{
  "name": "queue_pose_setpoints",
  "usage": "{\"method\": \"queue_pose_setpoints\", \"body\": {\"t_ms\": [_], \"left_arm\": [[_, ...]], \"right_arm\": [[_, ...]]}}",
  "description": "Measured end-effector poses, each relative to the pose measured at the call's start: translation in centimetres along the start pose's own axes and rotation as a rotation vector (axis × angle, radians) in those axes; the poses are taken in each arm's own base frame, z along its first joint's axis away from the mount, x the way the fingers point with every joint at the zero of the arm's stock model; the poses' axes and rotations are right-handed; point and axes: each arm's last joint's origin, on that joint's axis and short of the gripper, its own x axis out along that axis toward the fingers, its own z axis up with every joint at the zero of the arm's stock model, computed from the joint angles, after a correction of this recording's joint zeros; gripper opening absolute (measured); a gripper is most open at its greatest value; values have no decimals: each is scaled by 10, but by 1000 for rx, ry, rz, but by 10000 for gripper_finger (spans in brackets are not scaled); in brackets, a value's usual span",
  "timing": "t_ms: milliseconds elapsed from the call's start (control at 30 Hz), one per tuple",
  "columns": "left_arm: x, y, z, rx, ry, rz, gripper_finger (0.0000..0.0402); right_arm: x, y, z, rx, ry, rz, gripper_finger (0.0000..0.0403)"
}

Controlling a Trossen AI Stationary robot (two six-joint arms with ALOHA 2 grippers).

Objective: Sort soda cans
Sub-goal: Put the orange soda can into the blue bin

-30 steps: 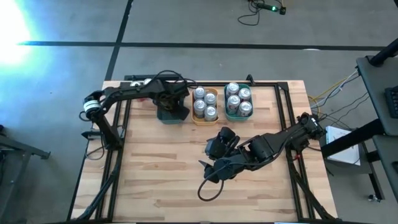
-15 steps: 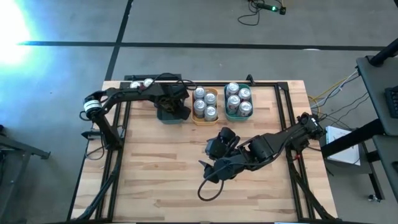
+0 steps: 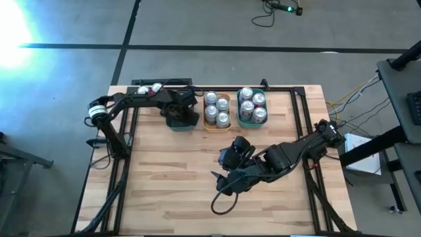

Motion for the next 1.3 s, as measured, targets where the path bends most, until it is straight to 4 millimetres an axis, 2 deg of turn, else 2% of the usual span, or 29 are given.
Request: {"method": "queue_pose_setpoints", "body": {"t_ms": [267,600,800,1067,1300], "left_arm": [[7,1,-5,-24,-5,-7,3],[-6,-2,-21,-51,-41,1,3],[0,-3,-17,-87,-136,-34,3],[20,5,-23,-231,-234,6,3],[21,10,-24,-284,-336,37,3]], "right_arm": [[0,-1,-1,-5,9,-8,380],[0,-2,-2,12,17,-23,380],[0,-3,-3,20,22,-31,380],[-1,-2,-4,48,23,-30,380],[-1,-2,-4,39,24,-29,379]]}}
